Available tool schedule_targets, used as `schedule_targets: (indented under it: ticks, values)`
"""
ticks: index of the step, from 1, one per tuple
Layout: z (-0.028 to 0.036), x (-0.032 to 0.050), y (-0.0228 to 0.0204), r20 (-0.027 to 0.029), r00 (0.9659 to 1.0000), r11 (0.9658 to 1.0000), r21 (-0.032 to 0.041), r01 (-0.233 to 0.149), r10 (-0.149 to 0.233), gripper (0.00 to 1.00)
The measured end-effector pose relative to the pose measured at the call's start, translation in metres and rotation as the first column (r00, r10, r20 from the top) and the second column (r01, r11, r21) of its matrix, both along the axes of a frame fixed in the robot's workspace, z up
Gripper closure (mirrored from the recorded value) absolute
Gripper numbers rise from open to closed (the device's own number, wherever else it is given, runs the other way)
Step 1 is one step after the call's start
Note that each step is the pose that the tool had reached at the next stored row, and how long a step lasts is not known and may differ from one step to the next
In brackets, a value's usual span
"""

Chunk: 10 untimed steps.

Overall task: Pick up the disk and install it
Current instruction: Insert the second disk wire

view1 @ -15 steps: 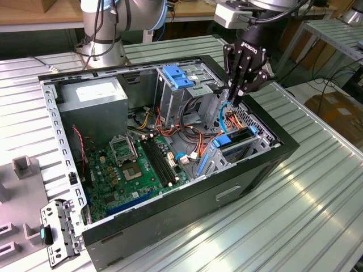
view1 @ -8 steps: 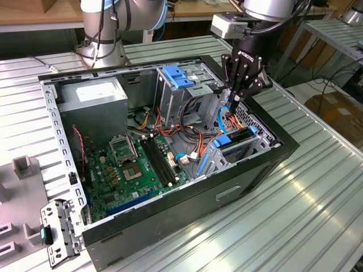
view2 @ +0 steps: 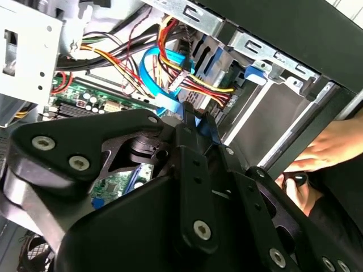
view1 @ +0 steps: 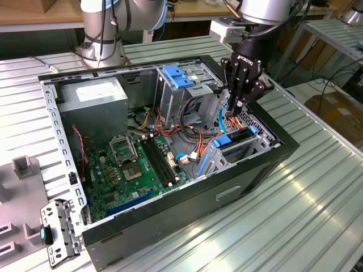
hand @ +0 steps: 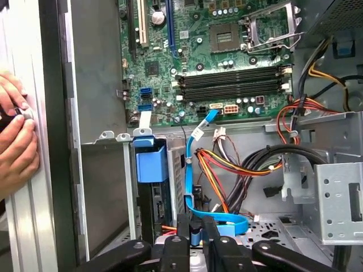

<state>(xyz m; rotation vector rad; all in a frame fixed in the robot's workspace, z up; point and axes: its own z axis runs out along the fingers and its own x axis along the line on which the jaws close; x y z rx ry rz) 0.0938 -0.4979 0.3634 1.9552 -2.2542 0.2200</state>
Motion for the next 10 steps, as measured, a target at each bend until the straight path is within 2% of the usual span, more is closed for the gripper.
schedule_targets:
  ticks: [3, 4, 8, 10]
  values:
    - [-0.0021, 0.0, 0.0007, 0.0, 1.0, 0.9998, -0.0202, 0.0, 0.0, 0.77]
    - [-0.0024, 0.0, 0.0007, 0.0, 1.0, 0.9997, -0.0226, 0.0, 0.0, 0.84]
    - [-0.003, -0.0009, -0.0002, 0.0054, 1.0, 0.9998, -0.0211, 0.0, 0.0, 0.84]
    - [-0.0036, -0.0028, -0.002, 0.0144, 0.9999, 0.9999, -0.0141, -0.004, 0.004, 0.84]
